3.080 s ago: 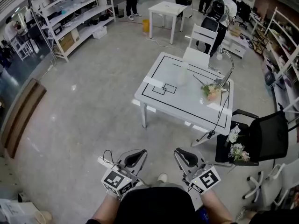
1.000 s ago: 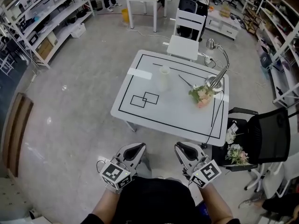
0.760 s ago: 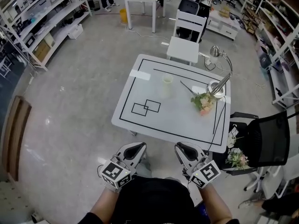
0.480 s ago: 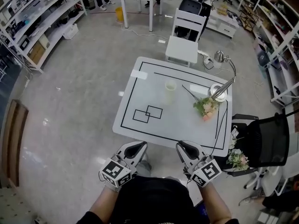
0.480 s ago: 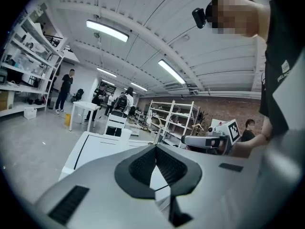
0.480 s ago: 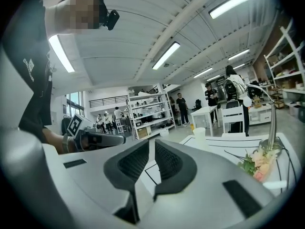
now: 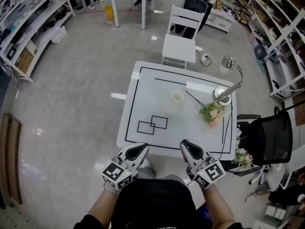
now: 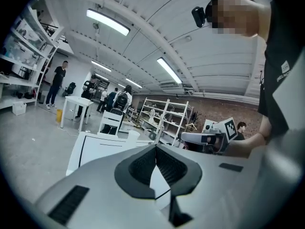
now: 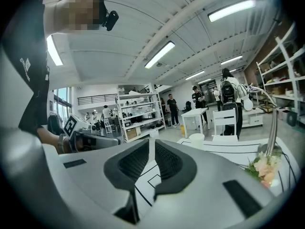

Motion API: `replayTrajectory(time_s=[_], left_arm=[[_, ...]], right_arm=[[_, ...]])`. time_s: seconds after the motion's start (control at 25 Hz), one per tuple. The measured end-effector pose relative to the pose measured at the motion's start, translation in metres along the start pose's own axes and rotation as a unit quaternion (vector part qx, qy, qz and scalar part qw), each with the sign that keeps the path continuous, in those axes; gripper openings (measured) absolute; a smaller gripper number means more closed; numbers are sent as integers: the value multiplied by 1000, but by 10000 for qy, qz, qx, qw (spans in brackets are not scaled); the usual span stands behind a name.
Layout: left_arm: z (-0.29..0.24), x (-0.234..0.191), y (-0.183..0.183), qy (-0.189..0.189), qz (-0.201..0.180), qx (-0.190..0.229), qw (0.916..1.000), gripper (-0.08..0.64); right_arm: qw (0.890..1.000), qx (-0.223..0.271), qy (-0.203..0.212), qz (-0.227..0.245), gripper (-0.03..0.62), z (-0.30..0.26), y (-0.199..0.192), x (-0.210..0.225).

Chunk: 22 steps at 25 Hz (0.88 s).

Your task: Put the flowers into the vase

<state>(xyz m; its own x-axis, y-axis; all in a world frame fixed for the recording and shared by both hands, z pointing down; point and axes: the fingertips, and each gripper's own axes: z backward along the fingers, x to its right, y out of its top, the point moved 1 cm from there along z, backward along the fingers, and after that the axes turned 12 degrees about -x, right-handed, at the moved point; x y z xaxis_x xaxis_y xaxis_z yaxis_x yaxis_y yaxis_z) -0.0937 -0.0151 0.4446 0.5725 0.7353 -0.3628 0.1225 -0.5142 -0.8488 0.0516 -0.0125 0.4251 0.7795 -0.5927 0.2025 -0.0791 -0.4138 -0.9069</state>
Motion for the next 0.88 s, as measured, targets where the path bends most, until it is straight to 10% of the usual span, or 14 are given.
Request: replayTrajectory(time_s=[0.88], left_arm=[[-32, -36, 20, -226, 144, 89, 9996, 6]], right_arm=[[9828, -975, -1546, 266, 44, -3, -7, 98]])
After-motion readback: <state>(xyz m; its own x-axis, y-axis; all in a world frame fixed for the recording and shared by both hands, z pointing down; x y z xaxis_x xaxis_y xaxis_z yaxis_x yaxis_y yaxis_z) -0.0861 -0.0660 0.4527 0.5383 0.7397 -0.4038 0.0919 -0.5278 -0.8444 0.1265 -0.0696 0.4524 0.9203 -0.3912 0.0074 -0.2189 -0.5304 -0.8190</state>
